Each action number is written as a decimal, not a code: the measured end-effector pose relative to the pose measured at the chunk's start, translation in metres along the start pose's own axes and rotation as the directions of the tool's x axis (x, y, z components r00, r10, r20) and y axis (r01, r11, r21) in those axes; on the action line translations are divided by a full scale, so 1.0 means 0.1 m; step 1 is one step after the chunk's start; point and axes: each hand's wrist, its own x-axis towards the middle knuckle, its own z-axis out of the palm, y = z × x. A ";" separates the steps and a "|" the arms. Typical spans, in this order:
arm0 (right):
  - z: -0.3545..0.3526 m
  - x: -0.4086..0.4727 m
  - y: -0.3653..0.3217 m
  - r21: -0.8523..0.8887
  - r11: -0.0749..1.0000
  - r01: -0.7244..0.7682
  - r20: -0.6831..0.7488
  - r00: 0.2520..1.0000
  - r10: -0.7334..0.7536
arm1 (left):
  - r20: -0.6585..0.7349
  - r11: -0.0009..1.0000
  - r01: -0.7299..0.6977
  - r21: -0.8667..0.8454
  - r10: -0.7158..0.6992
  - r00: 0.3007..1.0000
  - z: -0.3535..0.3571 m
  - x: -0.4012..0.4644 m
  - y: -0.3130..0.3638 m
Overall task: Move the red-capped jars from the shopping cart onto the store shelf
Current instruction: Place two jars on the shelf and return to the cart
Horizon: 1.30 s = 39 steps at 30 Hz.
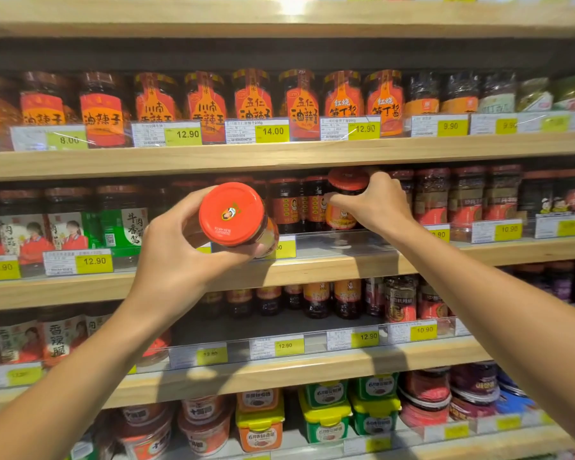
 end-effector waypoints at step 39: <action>0.05 -0.01 0.07 -0.104 0.989 0.108 0.134 0.987 -0.093 | 0.140 0.972 0.005 0.236 -0.039 0.989 0.75 0.62 -0.28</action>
